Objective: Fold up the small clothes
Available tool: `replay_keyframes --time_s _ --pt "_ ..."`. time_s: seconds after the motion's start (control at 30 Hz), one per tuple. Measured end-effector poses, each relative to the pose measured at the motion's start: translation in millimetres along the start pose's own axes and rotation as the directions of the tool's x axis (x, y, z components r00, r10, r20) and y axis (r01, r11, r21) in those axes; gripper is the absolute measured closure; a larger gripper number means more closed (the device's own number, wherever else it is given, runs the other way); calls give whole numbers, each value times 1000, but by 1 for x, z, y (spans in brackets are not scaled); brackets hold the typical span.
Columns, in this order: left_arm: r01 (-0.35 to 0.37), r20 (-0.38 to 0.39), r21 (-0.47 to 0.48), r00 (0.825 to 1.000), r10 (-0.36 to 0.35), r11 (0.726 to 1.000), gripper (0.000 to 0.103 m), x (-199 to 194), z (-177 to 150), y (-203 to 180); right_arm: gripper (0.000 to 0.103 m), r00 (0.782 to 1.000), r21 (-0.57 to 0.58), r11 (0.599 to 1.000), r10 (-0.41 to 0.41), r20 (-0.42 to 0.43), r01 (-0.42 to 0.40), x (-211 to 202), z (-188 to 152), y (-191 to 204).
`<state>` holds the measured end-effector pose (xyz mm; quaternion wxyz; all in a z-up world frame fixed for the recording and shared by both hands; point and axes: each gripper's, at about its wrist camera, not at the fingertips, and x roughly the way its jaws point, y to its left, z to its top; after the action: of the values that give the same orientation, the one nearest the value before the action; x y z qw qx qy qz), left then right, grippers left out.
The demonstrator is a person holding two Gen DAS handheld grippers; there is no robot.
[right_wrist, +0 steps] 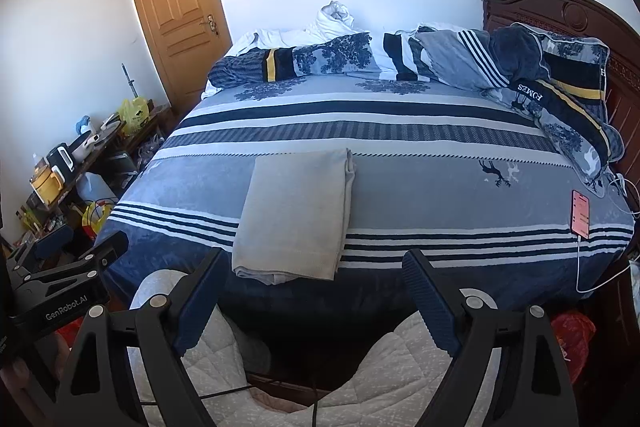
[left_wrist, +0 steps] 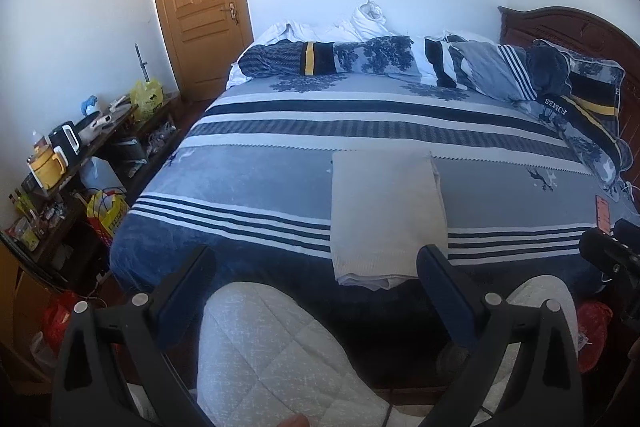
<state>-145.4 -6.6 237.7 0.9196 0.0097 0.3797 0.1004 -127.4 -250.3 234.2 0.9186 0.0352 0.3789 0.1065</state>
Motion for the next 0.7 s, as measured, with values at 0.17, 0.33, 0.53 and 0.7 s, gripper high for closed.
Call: replay_keyframes --time_s 0.17,0.33,0.53,0.7 --pt "-3 -1 9 1000 3 1000 3 -1 -1 -2 12 1000 -1 1000 -4 -2 4 1 -1 0" --pt "8 -7 7 1000 -8 1000 3 1 1 2 12 1000 -1 1000 -5 -3 5 0 -3 2" --pt "10 -8 7 1000 -10 1000 3 2 1 3 12 1000 -8 1000 -3 -6 3 2 -3 1" --pt "11 -9 10 1000 -11 1000 3 2 2 4 12 1000 -11 1000 -1 -9 0 4 -1 0"
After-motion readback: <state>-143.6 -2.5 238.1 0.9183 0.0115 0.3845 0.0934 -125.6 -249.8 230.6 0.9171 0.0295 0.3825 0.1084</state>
